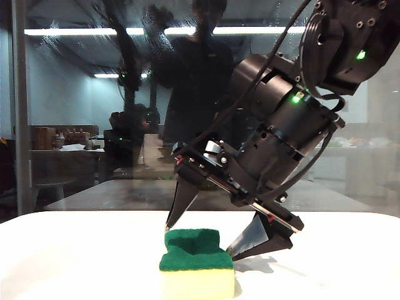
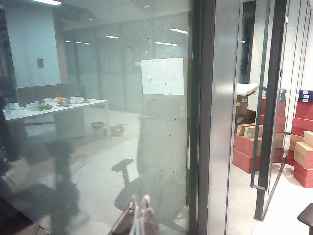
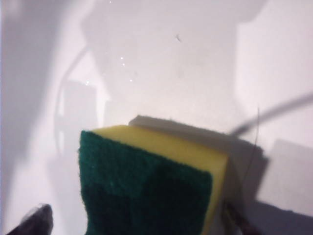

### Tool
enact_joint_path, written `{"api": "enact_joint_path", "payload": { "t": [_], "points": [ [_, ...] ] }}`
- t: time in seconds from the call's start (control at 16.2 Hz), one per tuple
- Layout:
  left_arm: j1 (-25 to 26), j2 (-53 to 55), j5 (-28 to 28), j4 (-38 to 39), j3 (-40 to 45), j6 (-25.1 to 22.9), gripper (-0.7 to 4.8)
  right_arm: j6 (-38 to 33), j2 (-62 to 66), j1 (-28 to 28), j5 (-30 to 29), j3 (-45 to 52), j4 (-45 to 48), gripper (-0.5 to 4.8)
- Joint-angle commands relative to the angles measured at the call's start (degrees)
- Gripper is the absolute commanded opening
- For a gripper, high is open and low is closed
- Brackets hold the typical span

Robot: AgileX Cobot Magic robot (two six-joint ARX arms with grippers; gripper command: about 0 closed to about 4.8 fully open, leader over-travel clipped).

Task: Reach upward to find where there is water on the glass, pick up the sponge from the table, dry the water, and finally place the sponge back on the table.

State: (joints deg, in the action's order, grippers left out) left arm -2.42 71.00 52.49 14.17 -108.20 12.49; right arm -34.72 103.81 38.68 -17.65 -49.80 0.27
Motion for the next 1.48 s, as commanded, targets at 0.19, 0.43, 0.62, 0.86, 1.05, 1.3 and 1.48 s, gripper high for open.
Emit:
{"api": "enact_joint_path", "payload": {
  "t": [0.19,0.43,0.62,0.86,1.05,1.3,1.48],
  "points": [
    [0.0,-0.3,0.3,-0.6,-0.3,0.0,-0.06,-1.3,2.3,1.4,1.0,0.9,-9.1,4.58],
    [0.0,-0.3,0.3,-0.6,-0.3,0.0,-0.06,-1.3,2.3,1.5,1.0,0.9,-13.9,3.6],
    [0.0,-0.3,0.3,-0.6,-0.3,0.0,-0.06,-1.2,2.3,1.5,1.0,0.9,-15.2,2.67],
    [0.0,-0.3,0.2,-0.6,-0.3,0.0,-0.06,-1.2,2.3,1.5,1.0,0.9,-15.3,0.71],
    [0.0,-0.3,0.2,-0.6,-0.3,0.0,-0.06,-1.2,2.3,1.5,1.0,0.9,-13.8,-0.09],
    [0.0,-0.3,0.2,-0.5,-0.3,0.0,-0.06,0.2,0.0,1.4,1.0,0.9,-13.9,-0.09],
    [0.0,-0.3,0.2,-0.5,-0.3,0.0,-0.06,0.5,-4.3,0.9,1.1,0.9,-14.0,-0.09]
  ]
}}
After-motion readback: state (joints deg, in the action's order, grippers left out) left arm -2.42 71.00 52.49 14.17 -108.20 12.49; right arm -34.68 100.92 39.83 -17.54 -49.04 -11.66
